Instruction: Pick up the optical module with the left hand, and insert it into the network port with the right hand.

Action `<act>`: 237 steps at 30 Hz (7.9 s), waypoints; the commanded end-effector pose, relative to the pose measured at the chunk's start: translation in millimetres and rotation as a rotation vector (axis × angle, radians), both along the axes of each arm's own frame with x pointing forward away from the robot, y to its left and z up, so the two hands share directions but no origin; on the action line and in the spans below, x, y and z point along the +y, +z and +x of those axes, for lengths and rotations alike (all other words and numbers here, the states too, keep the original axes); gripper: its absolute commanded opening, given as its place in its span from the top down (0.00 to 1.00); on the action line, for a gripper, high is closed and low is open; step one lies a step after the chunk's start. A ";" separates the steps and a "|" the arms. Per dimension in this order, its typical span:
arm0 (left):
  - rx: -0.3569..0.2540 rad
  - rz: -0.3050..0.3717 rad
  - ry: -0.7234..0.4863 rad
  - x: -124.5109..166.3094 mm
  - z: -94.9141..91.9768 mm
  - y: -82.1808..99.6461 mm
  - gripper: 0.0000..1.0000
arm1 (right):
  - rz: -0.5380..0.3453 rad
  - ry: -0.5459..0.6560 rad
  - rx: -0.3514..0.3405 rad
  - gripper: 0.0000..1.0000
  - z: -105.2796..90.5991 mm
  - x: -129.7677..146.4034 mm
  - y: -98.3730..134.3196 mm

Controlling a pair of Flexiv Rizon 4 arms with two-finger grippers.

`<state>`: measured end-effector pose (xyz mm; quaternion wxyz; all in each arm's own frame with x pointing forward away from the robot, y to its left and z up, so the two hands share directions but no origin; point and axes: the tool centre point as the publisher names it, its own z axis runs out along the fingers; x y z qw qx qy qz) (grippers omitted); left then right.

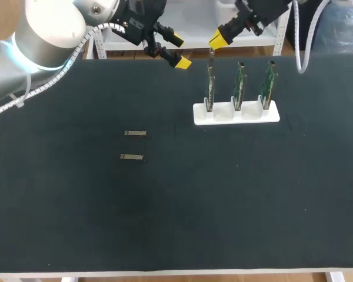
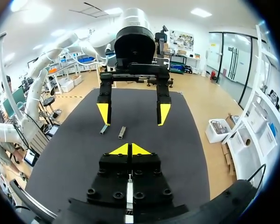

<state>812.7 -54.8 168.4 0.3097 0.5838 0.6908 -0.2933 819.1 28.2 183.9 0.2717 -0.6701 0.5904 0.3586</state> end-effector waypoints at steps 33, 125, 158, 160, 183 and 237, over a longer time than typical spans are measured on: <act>-0.001 0.002 0.002 0.1 -0.8 0.2 0.00 | -0.004 0.051 0.066 1.00 27.3 1.8 -9.5; -0.001 0.002 0.002 0.1 -0.8 0.2 0.00 | -0.106 0.076 0.154 1.00 12.9 1.4 -50.0; -0.001 0.002 0.002 0.1 -0.8 0.2 0.00 | -0.127 0.080 0.179 1.00 11.2 0.6 -59.2; -0.001 0.002 0.002 0.1 -0.8 0.2 0.00 | -0.125 0.079 0.180 1.00 12.8 -0.1 -58.5; -0.001 0.002 0.002 0.1 -0.8 0.2 0.00 | -0.058 0.065 0.139 1.00 19.5 -4.3 -30.5; -0.001 0.002 0.002 0.1 -0.8 0.2 0.00 | 0.030 0.107 0.172 1.00 -0.9 -131.9 21.5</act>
